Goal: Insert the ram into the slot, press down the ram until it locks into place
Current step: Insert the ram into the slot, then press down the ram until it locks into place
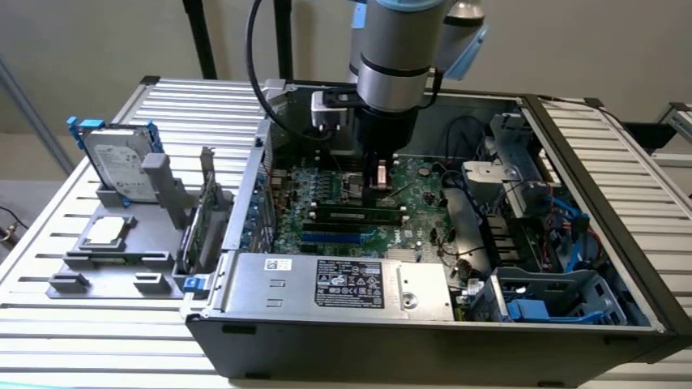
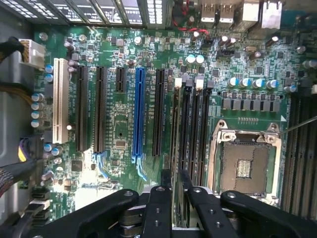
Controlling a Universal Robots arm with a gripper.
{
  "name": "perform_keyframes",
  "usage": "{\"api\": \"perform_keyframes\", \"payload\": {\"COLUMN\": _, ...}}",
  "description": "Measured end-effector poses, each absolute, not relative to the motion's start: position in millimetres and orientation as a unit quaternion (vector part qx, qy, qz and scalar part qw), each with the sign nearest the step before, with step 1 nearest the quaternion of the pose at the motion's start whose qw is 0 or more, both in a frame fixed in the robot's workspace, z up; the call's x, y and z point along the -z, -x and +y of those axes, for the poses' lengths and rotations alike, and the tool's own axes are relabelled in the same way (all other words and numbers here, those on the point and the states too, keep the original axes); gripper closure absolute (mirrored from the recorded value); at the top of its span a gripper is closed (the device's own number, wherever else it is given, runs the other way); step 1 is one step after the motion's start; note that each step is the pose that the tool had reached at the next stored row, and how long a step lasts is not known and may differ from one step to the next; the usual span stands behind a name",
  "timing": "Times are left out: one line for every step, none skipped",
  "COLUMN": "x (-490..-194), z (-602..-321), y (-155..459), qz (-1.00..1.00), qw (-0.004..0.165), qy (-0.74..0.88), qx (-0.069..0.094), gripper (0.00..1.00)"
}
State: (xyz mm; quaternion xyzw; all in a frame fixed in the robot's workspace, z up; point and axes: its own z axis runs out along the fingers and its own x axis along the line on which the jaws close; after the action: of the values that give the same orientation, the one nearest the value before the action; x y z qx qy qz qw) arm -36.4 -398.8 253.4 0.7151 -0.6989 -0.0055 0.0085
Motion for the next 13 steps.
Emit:
{"api": "perform_keyframes", "payload": {"x": -255.5, "z": -398.8, "y": 36.4, "qz": -0.699, "qw": 0.009, "qy": -0.715, "qx": 0.006, "gripper": 0.79}}
{"api": "perform_keyframes", "payload": {"x": -256.6, "z": -398.8, "y": 36.4, "qz": -0.699, "qw": 0.009, "qy": -0.715, "qx": 0.006, "gripper": 0.81}}
{"api": "perform_keyframes", "payload": {"x": -256.8, "z": -398.8, "y": 36.4, "qz": -0.699, "qw": 0.009, "qy": -0.715, "qx": 0.006, "gripper": 0.81}}
{"api": "perform_keyframes", "payload": {"x": -256.8, "z": -398.8, "y": 36.4, "qz": -0.699, "qw": 0.009, "qy": -0.715, "qx": 0.006, "gripper": 0.87}}
{"api": "perform_keyframes", "payload": {"x": -256.9, "z": -398.8, "y": 36.4, "qz": -0.699, "qw": 0.009, "qy": -0.715, "qx": 0.006, "gripper": 0.90}}
{"api": "perform_keyframes", "payload": {"x": -257.0, "z": -398.8, "y": 36.4, "qz": -0.699, "qw": 0.009, "qy": -0.715, "qx": 0.006, "gripper": 0.90}}
{"api": "perform_keyframes", "payload": {"x": -257.1, "z": -398.8, "y": 36.4, "qz": -0.699, "qw": 0.009, "qy": -0.715, "qx": 0.006, "gripper": 0.90}}
{"api": "perform_keyframes", "payload": {"x": -257.1, "z": -398.8, "y": 36.4, "qz": -0.699, "qw": 0.009, "qy": -0.715, "qx": 0.006, "gripper": 0.90}}
{"api": "perform_keyframes", "payload": {"x": -257.1, "z": -398.8, "y": 36.4, "qz": -0.699, "qw": 0.009, "qy": -0.715, "qx": 0.006, "gripper": 0.90}}
{"api": "perform_keyframes", "payload": {"x": -257.1, "z": -398.8, "y": 36.4, "qz": -0.699, "qw": 0.009, "qy": -0.715, "qx": 0.006, "gripper": 0.90}}
{"api": "perform_keyframes", "payload": {"x": -257.1, "z": -398.8, "y": 36.4, "qz": -0.699, "qw": 0.009, "qy": -0.715, "qx": 0.006, "gripper": 0.90}}
{"api": "perform_keyframes", "payload": {"x": -257.1, "z": -398.8, "y": 36.4, "qz": -0.699, "qw": 0.009, "qy": -0.715, "qx": 0.006, "gripper": 0.90}}
{"api": "perform_keyframes", "payload": {"x": -257.1, "z": -398.8, "y": 36.4, "qz": -0.699, "qw": 0.009, "qy": -0.715, "qx": 0.006, "gripper": 0.90}}
